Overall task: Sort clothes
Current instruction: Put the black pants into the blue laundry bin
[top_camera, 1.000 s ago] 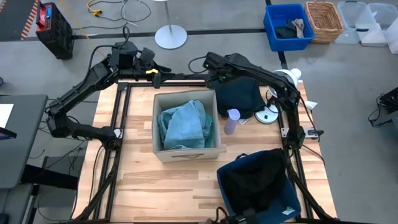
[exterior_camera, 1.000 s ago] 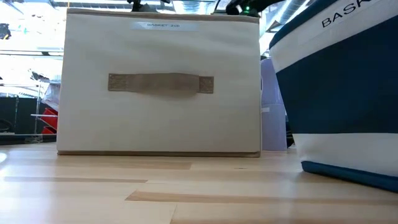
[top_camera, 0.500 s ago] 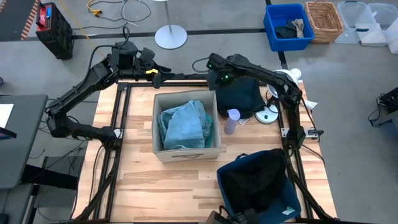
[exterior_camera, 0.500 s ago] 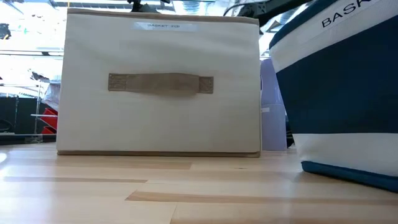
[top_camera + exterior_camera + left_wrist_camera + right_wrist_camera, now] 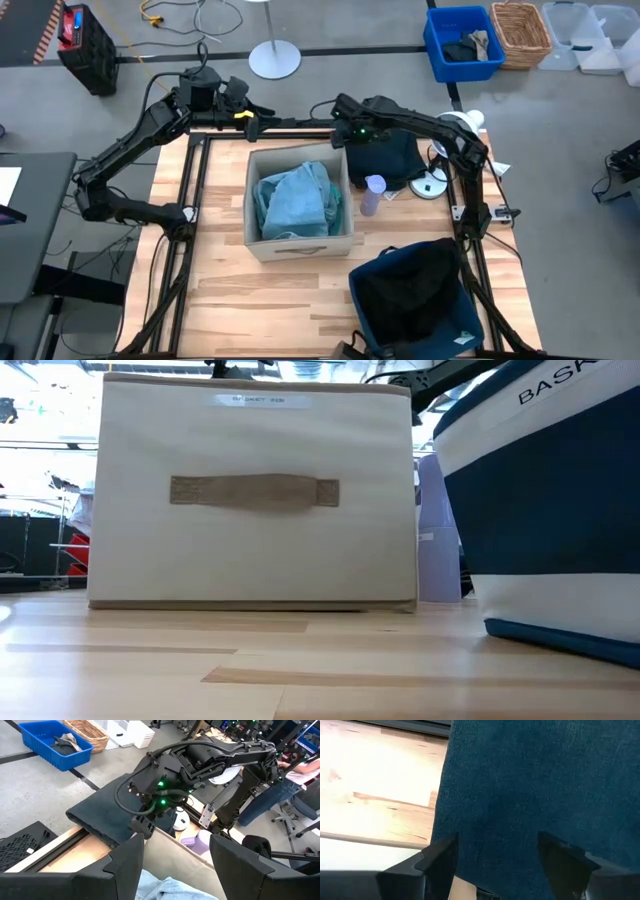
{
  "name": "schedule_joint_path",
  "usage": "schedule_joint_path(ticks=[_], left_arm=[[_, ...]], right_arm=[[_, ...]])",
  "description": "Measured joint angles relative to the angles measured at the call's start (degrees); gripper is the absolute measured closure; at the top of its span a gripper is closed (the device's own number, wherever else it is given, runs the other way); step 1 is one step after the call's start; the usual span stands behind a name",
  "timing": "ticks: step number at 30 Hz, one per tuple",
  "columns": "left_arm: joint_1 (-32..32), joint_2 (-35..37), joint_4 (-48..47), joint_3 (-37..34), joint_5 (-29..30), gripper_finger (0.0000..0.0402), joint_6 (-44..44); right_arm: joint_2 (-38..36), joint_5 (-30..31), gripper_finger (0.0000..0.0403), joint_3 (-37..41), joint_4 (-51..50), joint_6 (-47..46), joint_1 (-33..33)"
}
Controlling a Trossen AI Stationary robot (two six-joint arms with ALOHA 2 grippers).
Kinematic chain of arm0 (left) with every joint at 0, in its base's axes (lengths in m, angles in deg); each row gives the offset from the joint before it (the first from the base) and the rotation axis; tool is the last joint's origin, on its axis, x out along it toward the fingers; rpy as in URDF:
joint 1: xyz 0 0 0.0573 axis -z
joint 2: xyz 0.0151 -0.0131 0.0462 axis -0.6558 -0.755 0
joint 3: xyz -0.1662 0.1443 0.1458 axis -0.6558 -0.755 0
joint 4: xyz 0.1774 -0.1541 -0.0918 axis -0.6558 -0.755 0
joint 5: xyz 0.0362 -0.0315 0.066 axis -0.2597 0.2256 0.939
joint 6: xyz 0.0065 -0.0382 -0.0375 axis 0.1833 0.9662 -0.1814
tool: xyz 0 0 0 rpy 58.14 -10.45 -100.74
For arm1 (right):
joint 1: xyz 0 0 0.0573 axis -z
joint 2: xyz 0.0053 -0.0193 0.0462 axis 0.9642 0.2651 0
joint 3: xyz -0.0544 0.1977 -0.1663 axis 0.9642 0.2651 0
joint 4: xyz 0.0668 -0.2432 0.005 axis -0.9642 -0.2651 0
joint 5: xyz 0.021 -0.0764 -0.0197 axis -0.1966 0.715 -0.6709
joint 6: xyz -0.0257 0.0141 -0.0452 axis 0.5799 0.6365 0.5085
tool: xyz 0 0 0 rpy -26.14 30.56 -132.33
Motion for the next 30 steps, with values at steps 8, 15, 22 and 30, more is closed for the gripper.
schedule_joint_path(ticks=[8,15,22,30], left_arm=[[0.01,0.0,0.0,0.0,0.0,0.0182,0.66],[-0.01,0.0,0.26,0.0,0.0,0.0182,1.17],[0.01,0.0,0.33,0.0,0.0,0.0182,1.41],[0.33,0.0,0.27,0.0,-0.01,0.0182,1.59]], right_arm=[[0.33,-5.11,0.0117,0.0,2.1,0.09,3.98],[0.16,-7.91,0.0117,2.29,6.04,0.07,6.23],[-0.06,-11.17,0.0117,3.73,3.9,2.2,5.75],[-1.09,-11.3,0.0117,3.95,2.35,4.55,5.56]])
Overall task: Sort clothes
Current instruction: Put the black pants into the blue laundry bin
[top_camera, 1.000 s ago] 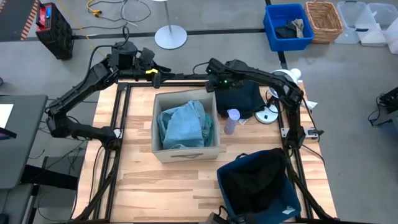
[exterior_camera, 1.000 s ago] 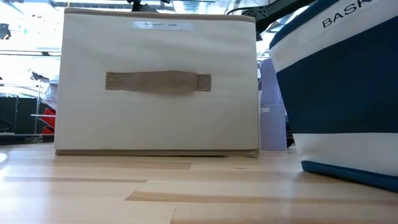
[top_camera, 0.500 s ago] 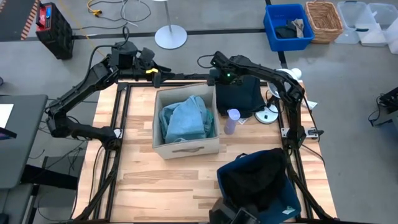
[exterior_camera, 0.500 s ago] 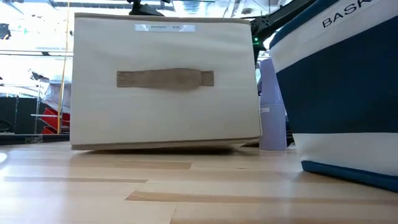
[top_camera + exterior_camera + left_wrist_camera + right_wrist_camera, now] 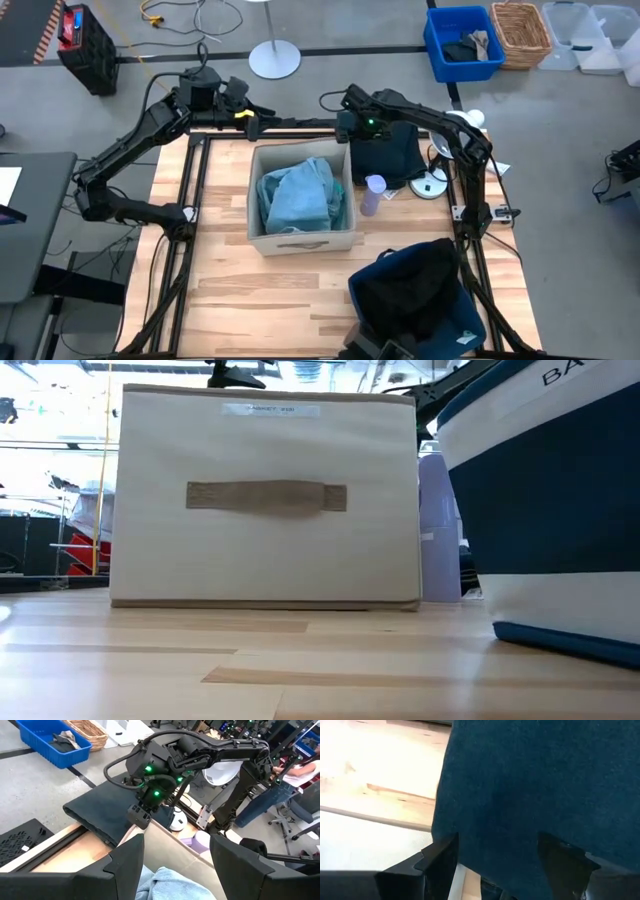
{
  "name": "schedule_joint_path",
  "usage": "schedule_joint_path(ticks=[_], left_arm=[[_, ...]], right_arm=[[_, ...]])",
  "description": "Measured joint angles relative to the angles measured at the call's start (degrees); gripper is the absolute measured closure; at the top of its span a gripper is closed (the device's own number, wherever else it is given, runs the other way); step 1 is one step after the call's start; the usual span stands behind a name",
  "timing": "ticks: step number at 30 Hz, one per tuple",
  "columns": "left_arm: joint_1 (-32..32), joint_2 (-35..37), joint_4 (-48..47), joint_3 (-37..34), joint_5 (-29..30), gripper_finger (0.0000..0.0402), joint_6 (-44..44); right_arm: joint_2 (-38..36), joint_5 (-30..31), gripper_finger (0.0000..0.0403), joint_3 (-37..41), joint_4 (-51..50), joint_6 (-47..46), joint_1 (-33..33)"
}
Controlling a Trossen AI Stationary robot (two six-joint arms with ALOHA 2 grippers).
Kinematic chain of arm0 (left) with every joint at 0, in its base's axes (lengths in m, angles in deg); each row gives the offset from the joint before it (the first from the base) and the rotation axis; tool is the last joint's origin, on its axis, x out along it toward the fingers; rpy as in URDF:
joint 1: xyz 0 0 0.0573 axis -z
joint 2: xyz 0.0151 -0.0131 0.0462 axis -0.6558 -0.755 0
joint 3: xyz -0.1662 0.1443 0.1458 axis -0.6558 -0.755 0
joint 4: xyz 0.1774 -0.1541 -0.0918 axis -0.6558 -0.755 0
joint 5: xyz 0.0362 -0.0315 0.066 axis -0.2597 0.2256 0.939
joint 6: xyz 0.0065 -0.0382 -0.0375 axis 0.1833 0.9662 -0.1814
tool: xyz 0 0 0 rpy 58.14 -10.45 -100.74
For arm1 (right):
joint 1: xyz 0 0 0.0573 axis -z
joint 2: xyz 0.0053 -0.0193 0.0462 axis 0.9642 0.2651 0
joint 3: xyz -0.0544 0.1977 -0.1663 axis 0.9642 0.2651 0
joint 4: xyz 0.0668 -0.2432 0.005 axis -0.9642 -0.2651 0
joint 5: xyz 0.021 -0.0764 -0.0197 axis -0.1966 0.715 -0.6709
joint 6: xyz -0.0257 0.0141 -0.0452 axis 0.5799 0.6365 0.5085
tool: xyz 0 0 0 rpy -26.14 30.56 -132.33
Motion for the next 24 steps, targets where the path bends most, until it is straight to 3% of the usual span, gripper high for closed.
schedule_joint_path(ticks=[10,16,20,24], left_arm=[[0.0,0.0,-0.25,0.0,-0.02,0.0182,0.28],[0.0,0.0,-0.43,0.0,0.0,0.0182,0.26],[0.0,0.0,-0.43,0.0,0.0,0.0182,0.26],[0.0,0.0,-0.43,0.0,-0.02,0.0182,0.26]], right_arm=[[-5.48,0.76,0.0117,0.16,3.64,-4.04,0.93],[-5.46,-0.22,0.0117,0.11,2.65,-6.23,2.14],[-4.27,3.51,0.0117,0.11,0.08,-8.39,2.1],[-1.49,3.39,0.0117,0.11,2.34,-10.75,1.87]])
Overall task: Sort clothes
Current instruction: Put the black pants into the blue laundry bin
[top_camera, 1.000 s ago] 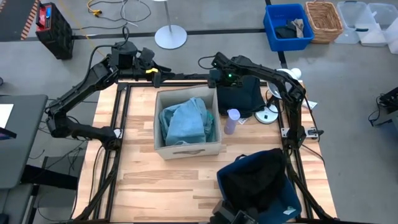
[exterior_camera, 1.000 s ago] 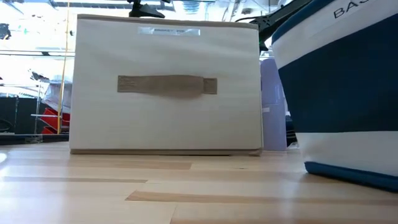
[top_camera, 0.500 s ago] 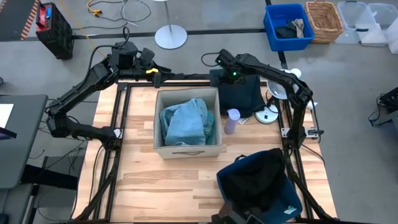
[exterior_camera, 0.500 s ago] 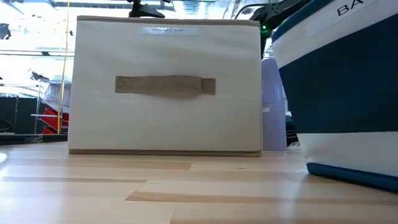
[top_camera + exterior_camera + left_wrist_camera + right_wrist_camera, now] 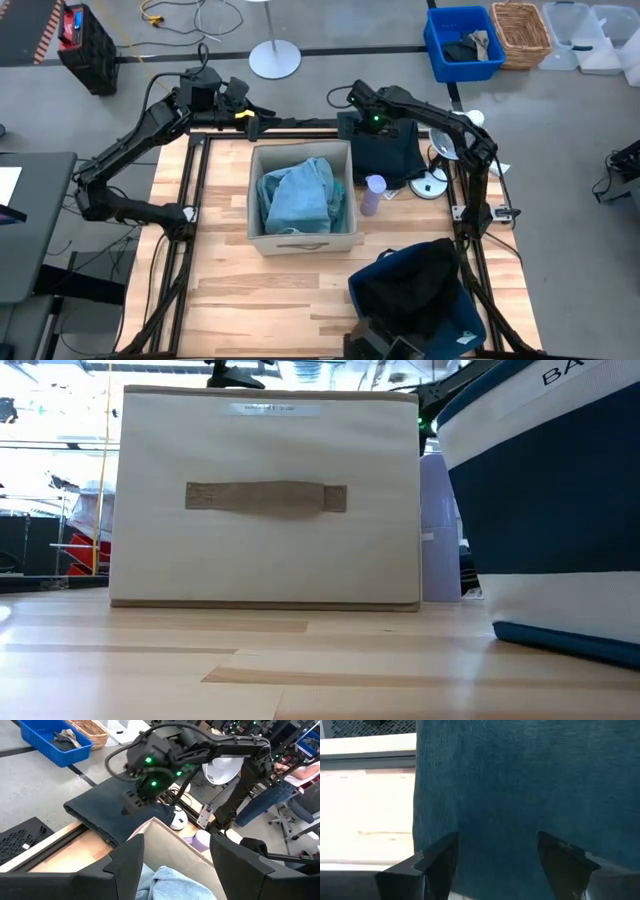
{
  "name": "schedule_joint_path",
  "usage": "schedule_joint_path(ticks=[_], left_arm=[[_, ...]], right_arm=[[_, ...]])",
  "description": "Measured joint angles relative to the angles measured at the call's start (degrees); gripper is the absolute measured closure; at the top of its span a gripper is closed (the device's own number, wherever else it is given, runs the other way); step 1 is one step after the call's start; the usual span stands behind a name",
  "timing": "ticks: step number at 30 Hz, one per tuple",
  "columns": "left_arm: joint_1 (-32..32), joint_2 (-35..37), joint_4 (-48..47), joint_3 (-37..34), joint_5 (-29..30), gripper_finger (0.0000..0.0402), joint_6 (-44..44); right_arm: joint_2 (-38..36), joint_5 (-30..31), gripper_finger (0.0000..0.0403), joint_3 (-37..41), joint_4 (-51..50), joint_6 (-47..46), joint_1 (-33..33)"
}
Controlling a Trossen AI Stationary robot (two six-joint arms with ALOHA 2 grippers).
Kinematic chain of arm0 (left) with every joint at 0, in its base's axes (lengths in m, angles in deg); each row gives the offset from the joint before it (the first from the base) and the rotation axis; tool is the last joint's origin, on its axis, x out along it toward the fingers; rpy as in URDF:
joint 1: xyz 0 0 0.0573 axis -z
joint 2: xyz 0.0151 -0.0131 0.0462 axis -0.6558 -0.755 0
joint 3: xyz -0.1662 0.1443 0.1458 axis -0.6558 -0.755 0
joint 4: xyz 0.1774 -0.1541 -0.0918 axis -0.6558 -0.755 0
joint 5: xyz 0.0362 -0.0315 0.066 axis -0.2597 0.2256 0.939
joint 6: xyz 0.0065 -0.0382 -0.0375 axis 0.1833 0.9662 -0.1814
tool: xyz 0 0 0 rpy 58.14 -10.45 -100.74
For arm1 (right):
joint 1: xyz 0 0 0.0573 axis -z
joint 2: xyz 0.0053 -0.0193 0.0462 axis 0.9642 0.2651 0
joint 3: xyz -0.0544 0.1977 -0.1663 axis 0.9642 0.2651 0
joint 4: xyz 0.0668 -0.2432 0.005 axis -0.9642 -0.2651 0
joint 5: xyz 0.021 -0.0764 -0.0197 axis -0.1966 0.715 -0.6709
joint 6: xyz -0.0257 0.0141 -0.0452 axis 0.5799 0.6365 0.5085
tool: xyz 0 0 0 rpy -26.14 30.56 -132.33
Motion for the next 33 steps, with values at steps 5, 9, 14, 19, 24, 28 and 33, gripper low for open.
schedule_joint_path(ticks=[5,9,14,19,24,28,33], left_arm=[[0.0,0.0,0.02,0.0,0.0,0.0182,0.0],[0.0,0.0,-0.22,0.0,-0.62,0.0182,-0.02],[0.0,0.0,-1.49,0.02,-0.92,0.0182,-0.44],[0.0,0.0,-1.53,0.01,-0.92,0.0182,-0.66],[0.0,0.0,-1.49,0.02,-0.92,0.0182,-0.7],[0.0,0.0,-1.46,0.02,-0.92,0.0182,-0.88],[0.0,0.0,-1.42,0.0,-0.92,0.0182,-1.18]], right_arm=[[4.74,-0.03,0.0117,-0.09,0.34,-1.14,-1.26],[7.07,-0.07,0.0117,-0.96,0.8,-1.47,-1.78],[7.47,0.32,0.0117,-2.12,1.11,-1.47,-1.85],[7.42,-0.97,0.0117,-2.12,0.3,-0.54,-2.19],[7.44,-2.93,0.0122,-2.12,-0.85,0.28,-2.17],[7.44,-3.43,0.0158,-2.12,-2.15,0.94,-2.16],[7.44,-4.24,0.026,-2.12,-5.07,1.92,-2.16]])
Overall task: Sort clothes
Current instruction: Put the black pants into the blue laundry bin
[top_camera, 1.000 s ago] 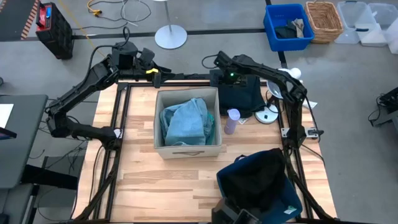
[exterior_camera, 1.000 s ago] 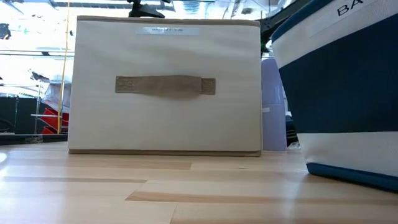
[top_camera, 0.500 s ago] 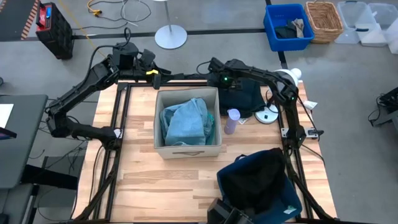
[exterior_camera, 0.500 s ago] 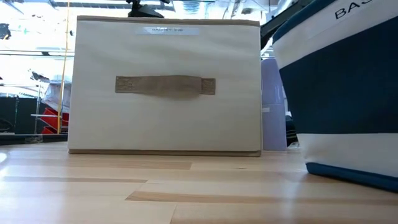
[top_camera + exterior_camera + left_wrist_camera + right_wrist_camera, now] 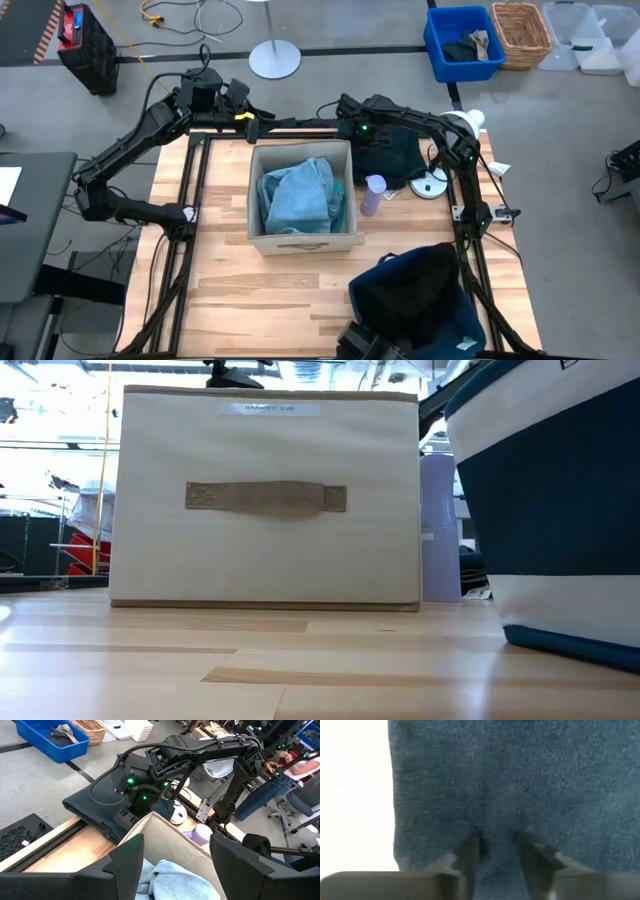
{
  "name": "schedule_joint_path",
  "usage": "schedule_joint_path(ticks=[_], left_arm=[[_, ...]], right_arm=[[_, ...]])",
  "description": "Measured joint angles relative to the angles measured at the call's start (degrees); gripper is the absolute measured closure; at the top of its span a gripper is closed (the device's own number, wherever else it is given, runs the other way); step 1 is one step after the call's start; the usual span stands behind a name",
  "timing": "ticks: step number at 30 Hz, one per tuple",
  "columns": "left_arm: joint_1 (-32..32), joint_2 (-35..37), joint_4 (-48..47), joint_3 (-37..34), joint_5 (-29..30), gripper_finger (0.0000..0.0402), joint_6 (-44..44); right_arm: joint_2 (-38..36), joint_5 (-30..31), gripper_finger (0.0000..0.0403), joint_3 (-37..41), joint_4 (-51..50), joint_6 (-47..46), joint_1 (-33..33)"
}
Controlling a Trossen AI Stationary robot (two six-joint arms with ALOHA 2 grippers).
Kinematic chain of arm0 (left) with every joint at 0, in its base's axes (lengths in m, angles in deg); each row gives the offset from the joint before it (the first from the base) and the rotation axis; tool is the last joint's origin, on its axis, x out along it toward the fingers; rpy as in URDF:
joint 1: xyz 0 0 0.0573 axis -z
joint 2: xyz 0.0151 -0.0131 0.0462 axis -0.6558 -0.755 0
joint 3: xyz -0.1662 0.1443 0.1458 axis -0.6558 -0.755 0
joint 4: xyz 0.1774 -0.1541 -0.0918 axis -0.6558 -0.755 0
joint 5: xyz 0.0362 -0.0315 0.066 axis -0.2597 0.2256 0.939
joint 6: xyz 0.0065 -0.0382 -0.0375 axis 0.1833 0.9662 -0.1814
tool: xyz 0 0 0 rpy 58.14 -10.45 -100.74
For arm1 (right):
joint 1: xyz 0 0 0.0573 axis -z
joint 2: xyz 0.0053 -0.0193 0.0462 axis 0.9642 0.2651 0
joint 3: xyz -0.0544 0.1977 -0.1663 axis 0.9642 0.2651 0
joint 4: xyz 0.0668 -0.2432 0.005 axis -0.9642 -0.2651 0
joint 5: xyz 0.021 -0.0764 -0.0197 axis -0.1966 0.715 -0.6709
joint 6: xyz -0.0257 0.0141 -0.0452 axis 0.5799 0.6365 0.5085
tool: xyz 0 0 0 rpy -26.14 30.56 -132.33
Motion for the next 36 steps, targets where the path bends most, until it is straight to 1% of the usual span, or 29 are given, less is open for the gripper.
schedule_joint_path(ticks=[3,6,8,15,19,25,29,33,36], left_arm=[[0.0,0.0,0.02,0.02,0.0,0.0182,0.0],[0.0,0.0,0.02,0.02,0.02,0.0182,0.0],[0.0,0.0,0.02,0.0,0.02,0.0182,0.0],[0.0,0.0,0.02,0.02,0.02,0.0182,0.13],[0.0,0.0,0.02,0.0,0.03,0.0182,0.82],[0.0,0.0,0.02,0.0,0.04,0.0182,1.18],[0.0,0.0,0.0,0.02,0.04,0.0182,1.3],[0.0,0.0,-0.07,0.0,-0.43,0.0182,2.12],[0.0,0.0,-0.08,0.0,-1.46,0.0182,2.19]], right_arm=[[0.0,-0.27,0.0331,0.0,0.23,1.03,-0.17],[0.0,-0.25,0.0384,0.0,0.46,1.79,-0.37],[0.0,-0.18,0.0396,0.0,0.59,2.42,-0.45],[-0.25,0.49,0.0392,-0.02,0.91,3.02,-0.93],[-2.2,0.81,0.0367,-0.02,1.07,2.95,-1.2],[-5.29,2.16,0.0305,-0.04,2.6,-0.68,0.59],[-4.27,0.1,0.0253,-0.04,4.46,-2.39,2.81],[-3.65,0.92,0.019,0.0,2.72,-2.5,3.07],[-3.07,0.84,0.0151,-0.11,3.58,-3.29,3.3]])
